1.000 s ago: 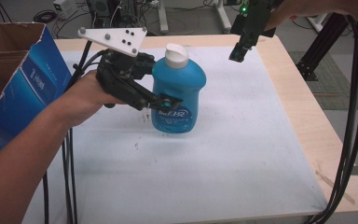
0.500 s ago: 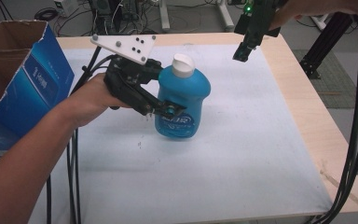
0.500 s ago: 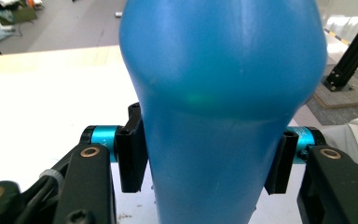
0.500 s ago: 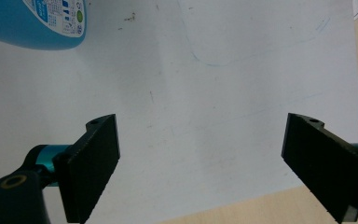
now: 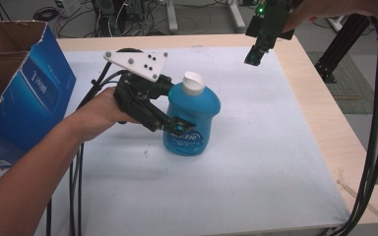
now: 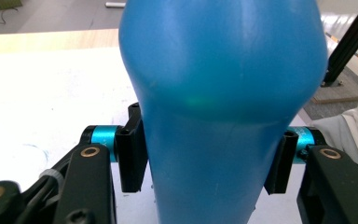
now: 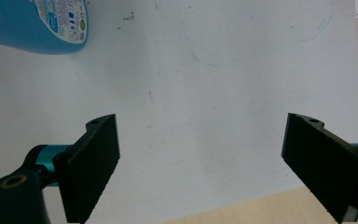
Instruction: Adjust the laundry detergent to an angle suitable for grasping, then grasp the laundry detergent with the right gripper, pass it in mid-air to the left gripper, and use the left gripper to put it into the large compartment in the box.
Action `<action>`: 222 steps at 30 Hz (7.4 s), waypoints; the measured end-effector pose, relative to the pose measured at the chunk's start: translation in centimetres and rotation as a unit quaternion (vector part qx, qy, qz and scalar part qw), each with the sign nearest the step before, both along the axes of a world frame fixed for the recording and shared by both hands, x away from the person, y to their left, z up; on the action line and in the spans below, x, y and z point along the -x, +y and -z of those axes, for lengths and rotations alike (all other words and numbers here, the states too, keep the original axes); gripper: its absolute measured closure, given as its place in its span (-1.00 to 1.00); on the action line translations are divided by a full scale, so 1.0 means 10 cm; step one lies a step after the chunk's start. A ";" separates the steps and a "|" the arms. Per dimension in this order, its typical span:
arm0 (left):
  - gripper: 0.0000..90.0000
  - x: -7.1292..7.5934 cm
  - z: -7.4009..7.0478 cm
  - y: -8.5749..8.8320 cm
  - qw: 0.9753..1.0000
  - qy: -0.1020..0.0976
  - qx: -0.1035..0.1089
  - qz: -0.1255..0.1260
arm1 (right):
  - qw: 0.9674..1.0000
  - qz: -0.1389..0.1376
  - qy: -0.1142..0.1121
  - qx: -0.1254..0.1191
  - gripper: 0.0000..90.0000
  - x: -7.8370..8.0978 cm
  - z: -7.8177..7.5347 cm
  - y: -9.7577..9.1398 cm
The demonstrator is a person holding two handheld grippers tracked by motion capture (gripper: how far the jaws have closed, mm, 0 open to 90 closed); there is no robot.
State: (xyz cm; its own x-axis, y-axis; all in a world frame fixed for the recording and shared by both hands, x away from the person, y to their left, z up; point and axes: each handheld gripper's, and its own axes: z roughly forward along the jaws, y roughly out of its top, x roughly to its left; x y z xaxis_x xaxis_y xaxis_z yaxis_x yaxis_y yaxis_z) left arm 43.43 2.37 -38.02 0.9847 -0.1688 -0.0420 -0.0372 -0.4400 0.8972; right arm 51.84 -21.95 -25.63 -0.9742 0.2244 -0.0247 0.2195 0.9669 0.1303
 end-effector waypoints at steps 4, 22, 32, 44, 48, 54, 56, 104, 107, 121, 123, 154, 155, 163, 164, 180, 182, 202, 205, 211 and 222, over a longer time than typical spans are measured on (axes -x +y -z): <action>-0.01 0.00 0.03 0.03 1.000 0.004 0.008 -0.002 | 1.000 0.000 -0.001 0.000 -0.76 0.00 0.00 0.00; -0.04 0.01 0.07 0.10 1.000 0.022 0.002 -0.001 | 1.000 -0.002 -0.002 -0.001 -0.76 0.02 0.01 0.04; -0.34 0.02 0.03 0.09 0.999 0.034 -0.002 -0.024 | 1.000 -0.003 -0.003 0.000 -0.76 0.02 0.01 0.02; -0.66 0.07 -0.03 0.07 0.997 0.062 0.003 -0.053 | 1.000 -0.001 -0.003 -0.001 -0.76 0.04 0.01 0.01; -0.66 0.07 -0.05 0.09 0.995 0.069 0.013 -0.071 | 1.000 0.001 -0.004 -0.001 -0.76 0.04 0.01 0.01; -0.66 0.08 -0.06 0.09 0.998 0.030 -0.008 -0.052 | 1.000 0.001 -0.006 -0.001 -0.76 0.04 0.02 -0.01; -0.68 0.10 -0.07 0.07 0.998 0.024 -0.011 -0.064 | 1.000 -0.002 -0.006 0.000 -0.76 0.03 0.03 -0.01; -0.96 -0.42 -1.57 0.65 0.936 -0.074 -0.307 -0.157 | 1.000 -0.005 -0.014 -0.016 -0.76 0.11 -0.04 -0.02; -0.96 -0.53 -1.53 0.66 0.931 -0.058 -0.315 -0.176 | 1.000 -0.010 -0.016 -0.021 -0.76 0.11 -0.05 -0.03; -0.96 -0.72 -1.28 0.70 0.920 -0.033 -0.355 -0.162 | 1.000 -0.008 -0.014 -0.019 -0.76 0.11 -0.05 -0.06; -0.96 -0.72 -1.25 0.70 0.920 -0.030 -0.357 -0.158 | 1.000 -0.004 -0.012 -0.017 -0.76 0.11 -0.05 -0.06; -0.96 -0.66 -1.22 0.68 0.915 -0.025 -0.372 -0.151 | 1.000 -0.010 -0.008 -0.016 -0.76 0.12 -0.04 -0.03; -0.96 -0.66 -1.22 0.68 0.915 -0.026 -0.373 -0.149 | 1.000 -0.008 -0.008 -0.015 -0.76 0.13 -0.04 -0.03; -0.96 -0.66 -1.18 0.66 0.915 -0.025 -0.377 -0.137 | 1.000 -0.009 -0.013 -0.015 -0.76 0.17 -0.05 -0.03; -0.96 -0.65 -1.18 0.66 0.916 -0.023 -0.376 -0.137 | 1.000 -0.017 -0.015 -0.017 -0.76 0.17 -0.04 -0.02; -0.96 -0.61 -1.13 0.64 0.917 -0.028 -0.377 -0.130 | 0.998 -0.007 -0.018 -0.058 -0.76 0.32 -0.08 -0.09; -0.96 -0.61 -1.14 0.64 0.918 -0.030 -0.374 -0.128 | 0.997 -0.005 -0.019 -0.069 -0.76 0.35 -0.05 -0.11; -0.96 -0.58 -1.09 0.61 0.922 -0.037 -0.369 -0.112 | 0.989 0.004 -0.010 -0.146 -0.76 0.75 0.19 -0.22; -0.96 -0.57 -1.08 0.60 0.922 -0.039 -0.369 -0.110 | 0.988 0.006 -0.007 -0.155 -0.76 0.79 0.23 -0.22; -0.96 -0.56 -1.08 0.58 0.922 -0.040 -0.369 -0.108 | 0.984 0.004 -0.001 -0.177 -0.76 0.91 0.33 -0.21; -0.96 -0.55 -1.06 0.58 0.921 -0.040 -0.373 -0.103 | 0.973 0.001 -0.007 -0.232 -0.76 1.11 0.50 -0.16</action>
